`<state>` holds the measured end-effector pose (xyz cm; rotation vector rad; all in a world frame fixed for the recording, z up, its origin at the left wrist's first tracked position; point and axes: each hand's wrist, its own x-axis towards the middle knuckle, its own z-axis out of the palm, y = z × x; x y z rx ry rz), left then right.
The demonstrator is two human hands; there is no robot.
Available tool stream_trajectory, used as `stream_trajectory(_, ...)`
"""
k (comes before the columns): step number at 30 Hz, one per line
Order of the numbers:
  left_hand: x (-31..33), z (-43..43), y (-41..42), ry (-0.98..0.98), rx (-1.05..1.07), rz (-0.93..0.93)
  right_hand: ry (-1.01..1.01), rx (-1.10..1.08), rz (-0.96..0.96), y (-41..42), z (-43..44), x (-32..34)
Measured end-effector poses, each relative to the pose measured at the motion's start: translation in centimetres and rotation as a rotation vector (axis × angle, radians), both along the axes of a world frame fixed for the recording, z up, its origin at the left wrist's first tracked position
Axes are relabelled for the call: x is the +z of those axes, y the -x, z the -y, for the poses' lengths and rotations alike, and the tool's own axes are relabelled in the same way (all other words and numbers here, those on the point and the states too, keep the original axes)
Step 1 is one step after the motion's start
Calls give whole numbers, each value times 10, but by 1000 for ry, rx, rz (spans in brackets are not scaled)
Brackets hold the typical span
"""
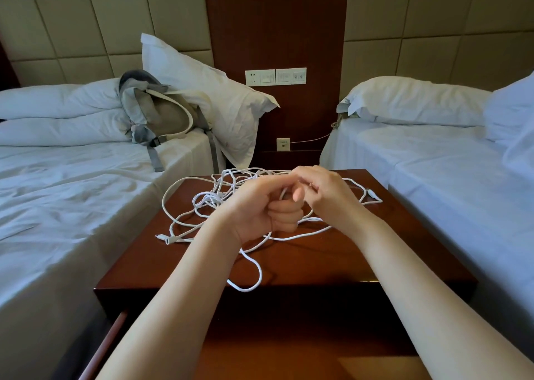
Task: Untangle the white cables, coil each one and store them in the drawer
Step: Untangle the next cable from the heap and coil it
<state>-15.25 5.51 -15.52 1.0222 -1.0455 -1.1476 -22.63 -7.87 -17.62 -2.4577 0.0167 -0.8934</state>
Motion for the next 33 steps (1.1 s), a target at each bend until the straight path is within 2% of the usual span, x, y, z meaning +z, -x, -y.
stream_trajectory(2, 1, 0, 1, 82, -35, -29, 33, -13, -12, -6, -7, -6)
stream_trajectory(4, 5, 0, 4, 196, 19, -107, 148, -42, 9, -12, -14, -11)
stream_trajectory(5, 6, 0, 4, 244, 77, -146, 143, -23, -40, -13, -18, -12)
stream_trajectory(9, 13, -2, -6, 347, 502, -246, 0, 88, -251, -13, -32, -22)
stream_trajectory(14, 10, -12, -27, 389, 988, -188, 99, 73, -190, -14, -35, -27)
stream_trajectory(16, 3, -12, -32, 357, 1175, 25, 141, 60, -123, -16, -34, -26)
stream_trajectory(18, -5, -13, -38, 306, 1401, 434, 153, 49, -48, -18, -33, -26)
stream_trajectory(20, -13, -14, -46, 233, 1495, 764, 68, 37, 27, -19, -30, -25)
stream_trajectory(24, -20, -12, -48, 139, 1371, 1023, -107, 36, 114, -18, -28, -16)
stream_trajectory(27, -17, -8, -38, 70, 1275, 1113, -200, 43, 210, -15, -23, -11)
stream_trajectory(30, -10, -3, -24, -20, 1149, 1023, -181, 42, 370, -10, -18, -5)
stream_trajectory(33, -5, -1, -17, -60, 844, 711, -147, 48, 453, -7, -17, -1)
